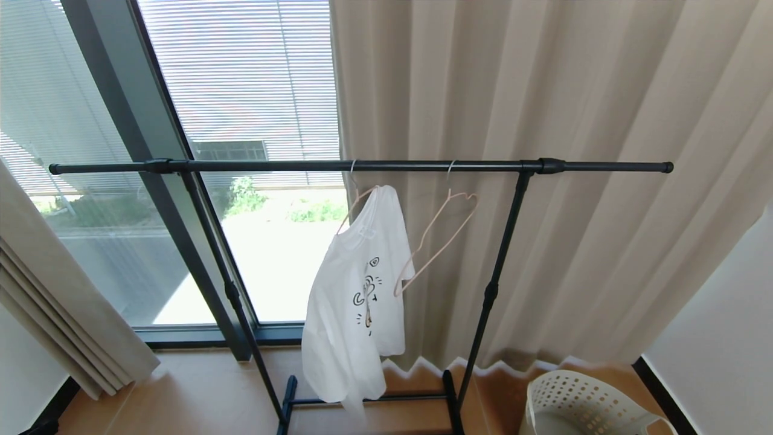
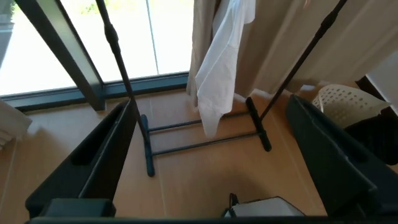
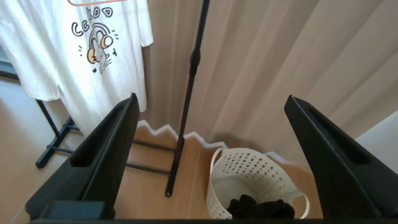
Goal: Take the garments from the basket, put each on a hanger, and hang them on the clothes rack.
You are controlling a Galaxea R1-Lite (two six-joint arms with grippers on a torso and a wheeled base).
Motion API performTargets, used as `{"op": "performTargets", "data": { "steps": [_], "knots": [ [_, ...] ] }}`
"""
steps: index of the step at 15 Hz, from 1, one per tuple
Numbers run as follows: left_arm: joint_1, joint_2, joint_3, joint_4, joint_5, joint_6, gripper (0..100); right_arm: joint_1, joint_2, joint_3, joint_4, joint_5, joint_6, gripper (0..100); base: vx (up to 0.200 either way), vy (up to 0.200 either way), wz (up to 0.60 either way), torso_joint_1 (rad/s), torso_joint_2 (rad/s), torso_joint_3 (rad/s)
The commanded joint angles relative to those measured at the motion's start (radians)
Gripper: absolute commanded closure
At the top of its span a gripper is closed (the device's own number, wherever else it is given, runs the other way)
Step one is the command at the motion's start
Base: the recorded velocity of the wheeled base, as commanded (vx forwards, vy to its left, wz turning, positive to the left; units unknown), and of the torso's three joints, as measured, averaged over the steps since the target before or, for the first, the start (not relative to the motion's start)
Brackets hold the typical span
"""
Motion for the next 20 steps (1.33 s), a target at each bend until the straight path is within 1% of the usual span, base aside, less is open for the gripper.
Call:
{"op": "performTargets", "data": {
  "steps": [1, 4, 5, 6, 7, 8, 9, 10, 11, 13, 15, 20],
  "knots": [
    [0.036, -0.228, -0.023, 0.114, 0.042, 0.001, 0, -0.018, -0.118, 0.003, 0.005, 0.0, 0.0, 0, 0.0, 0.0, 0.0, 0.0, 0.0, 0.0],
    [0.111, -0.328, -0.022, 0.166, 0.045, 0.009, 0, -0.031, -0.133, 0.003, 0.003, 0.0, 0.0, 0, 0.0, 0.0, 0.0, 0.0, 0.0, 0.0],
    [0.181, -0.377, -0.003, 0.175, 0.045, 0.025, 0, -0.031, -0.133, 0.003, 0.002, 0.0, 0.002, 0, 0.0, 0.0, 0.0, 0.0, 0.0, 0.0],
    [0.229, -0.412, 0.021, 0.175, 0.044, 0.052, 0, -0.031, -0.133, 0.003, -0.003, 0.0, 0.002, 0, 0.0, 0.0, 0.0, 0.0, 0.0, 0.0],
    [0.266, -0.458, 0.061, 0.172, 0.045, 0.093, 0, -0.031, -0.133, 0.003, -0.004, -0.002, 0.003, 0, 0.0, 0.0, 0.0, 0.0, 0.0, 0.0],
    [0.269, -0.469, 0.083, 0.161, 0.062, 0.105, 0, -0.031, -0.133, 0.003, -0.006, -0.002, 0.008, 0, 0.0, 0.0, 0.0, 0.0, 0.0, 0.0],
    [0.263, -0.48, 0.083, 0.149, 0.087, 0.068, 0, -0.031, -0.133, 0.003, -0.006, -0.004, 0.02, 0, 0.0, 0.0, 0.0, 0.0, 0.0, 0.0],
    [0.254, -0.48, 0.083, 0.15, 0.087, 0.012, 0, -0.031, -0.133, 0.003, -0.004, -0.005, 0.039, 0, 0.0, 0.0, 0.0, 0.0, 0.0, 0.0],
    [0.255, -0.481, 0.083, 0.15, 0.088, -0.001, 0, -0.031, -0.133, 0.003, -0.006, -0.008, 0.048, 0, 0.0, 0.0, 0.0, 0.0, 0.0, 0.0],
    [0.25, -0.486, 0.083, 0.149, 0.087, -0.002, 0, -0.031, -0.133, 0.003, -0.003, -0.007, 0.048, 0, 0.0, 0.0, 0.0, 0.0, 0.0, 0.0],
    [0.241, -0.521, 0.083, 0.149, 0.072, -0.004, 0, -0.031, -0.134, 0.003, -0.004, -0.004, 0.051, 0, 0.0, 0.0, 0.0, 0.0, 0.0, 0.0],
    [0.243, -0.521, 0.083, 0.147, 0.075, -0.002, 0, -0.031, -0.134, 0.003, -0.004, -0.004, 0.051, 0, 0.0, 0.0, 0.0, 0.0, 0.0, 0.0]
  ]
}}
